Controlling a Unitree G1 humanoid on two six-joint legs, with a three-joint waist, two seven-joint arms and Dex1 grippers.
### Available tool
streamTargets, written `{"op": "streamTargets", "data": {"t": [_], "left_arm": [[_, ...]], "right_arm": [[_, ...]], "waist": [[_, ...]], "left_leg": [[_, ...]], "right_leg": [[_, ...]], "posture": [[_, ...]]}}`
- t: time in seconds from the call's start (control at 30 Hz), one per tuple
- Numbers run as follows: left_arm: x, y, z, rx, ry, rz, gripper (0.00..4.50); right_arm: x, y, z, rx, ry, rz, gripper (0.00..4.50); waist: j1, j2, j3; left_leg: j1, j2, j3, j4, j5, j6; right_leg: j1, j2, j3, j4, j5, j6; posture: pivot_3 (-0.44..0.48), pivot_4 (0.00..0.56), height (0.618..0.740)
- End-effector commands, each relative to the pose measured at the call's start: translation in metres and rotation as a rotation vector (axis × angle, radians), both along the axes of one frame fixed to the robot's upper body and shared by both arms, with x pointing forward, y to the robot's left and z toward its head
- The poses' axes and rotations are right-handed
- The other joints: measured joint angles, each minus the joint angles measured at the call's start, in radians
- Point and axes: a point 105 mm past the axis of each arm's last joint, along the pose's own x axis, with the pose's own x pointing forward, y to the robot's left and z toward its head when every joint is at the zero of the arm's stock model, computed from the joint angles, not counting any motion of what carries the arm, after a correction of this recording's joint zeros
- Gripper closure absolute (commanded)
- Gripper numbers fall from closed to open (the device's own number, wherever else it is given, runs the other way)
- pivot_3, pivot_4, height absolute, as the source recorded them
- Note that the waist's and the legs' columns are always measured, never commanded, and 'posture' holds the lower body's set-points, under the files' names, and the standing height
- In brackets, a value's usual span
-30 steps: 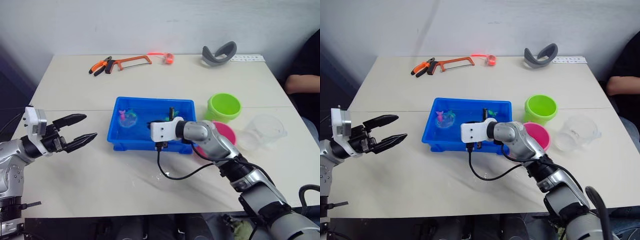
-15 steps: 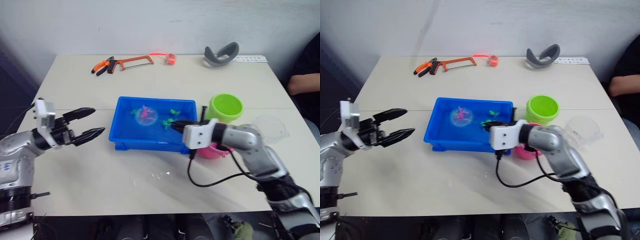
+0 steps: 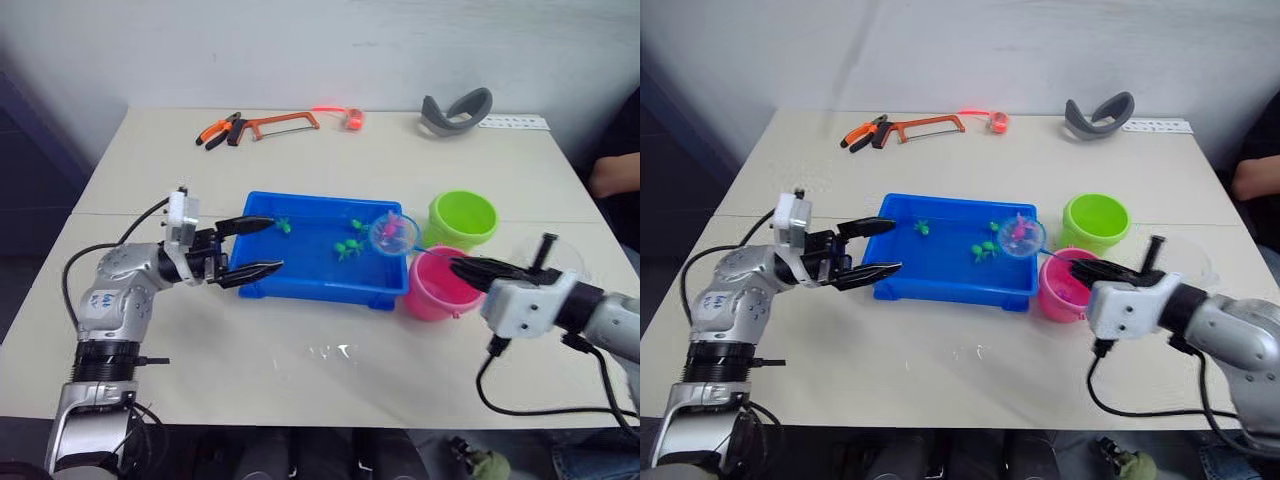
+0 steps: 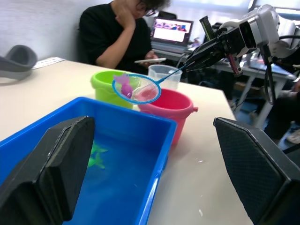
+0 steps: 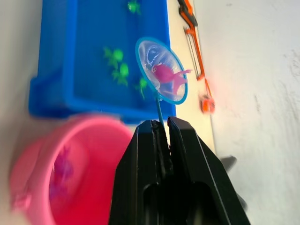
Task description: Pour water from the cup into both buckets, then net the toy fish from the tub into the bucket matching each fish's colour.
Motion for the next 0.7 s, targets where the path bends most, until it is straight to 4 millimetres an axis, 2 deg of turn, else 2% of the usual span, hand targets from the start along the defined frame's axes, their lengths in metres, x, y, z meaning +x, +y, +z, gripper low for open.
{"op": "streamTargets", "data": {"t": [0.03, 0.2, 0.33, 0.5, 0.7], "left_arm": [[0.001, -0.011, 0.004, -0.007, -0.028, -0.058, 0.09], [0.003, -0.03, 0.001, -0.036, -0.015, -0.134, 0.09], [0.0, -0.048, 0.001, -0.059, -0.019, -0.201, 0.09], [-0.002, -0.059, 0.003, -0.067, -0.032, -0.23, 0.09], [-0.008, -0.072, 0.006, -0.083, -0.036, -0.259, 0.09]], "right_arm": [[-0.015, -0.017, 0.02, -0.06, -0.122, -0.059, 4.5], [-0.032, -0.04, 0.02, -0.162, -0.133, -0.133, 4.5], [-0.04, -0.055, 0.02, -0.316, -0.182, -0.16, 4.5], [-0.044, -0.068, 0.016, -0.488, -0.215, -0.163, 4.5], [-0.041, -0.079, 0.019, -0.713, -0.334, -0.14, 4.5]], "waist": [[0.0, 0.0, 0.0], [-0.001, 0.0, 0.0], [0.0, 0.0, 0.0], [-0.001, 0.0, 0.0], [-0.002, 0.0, 0.0]], "left_leg": [[0.0, 0.0, 0.001, 0.0, 0.0, 0.0], [0.001, 0.0, 0.001, 0.0, 0.0, 0.0], [0.002, 0.0, 0.001, 0.0, 0.0, 0.0], [0.002, 0.0, 0.001, 0.0, 0.0, 0.0], [0.002, 0.0, 0.001, 0.0, 0.0, 0.0]], "right_leg": [[0.0, 0.0, 0.0, 0.0, 0.0, 0.0], [0.001, 0.001, 0.0, 0.0, 0.0, 0.0], [0.001, 0.001, 0.001, 0.0, 0.0, 0.0], [0.001, 0.001, 0.001, 0.0, 0.0, 0.0], [0.001, 0.001, 0.003, 0.0, 0.0, 0.0]], "posture": [[0.0, 0.15, 0.74], [0.0, 0.15, 0.74], [0.0, 0.15, 0.74], [0.0, 0.15, 0.74], [0.0, 0.15, 0.74]]}}
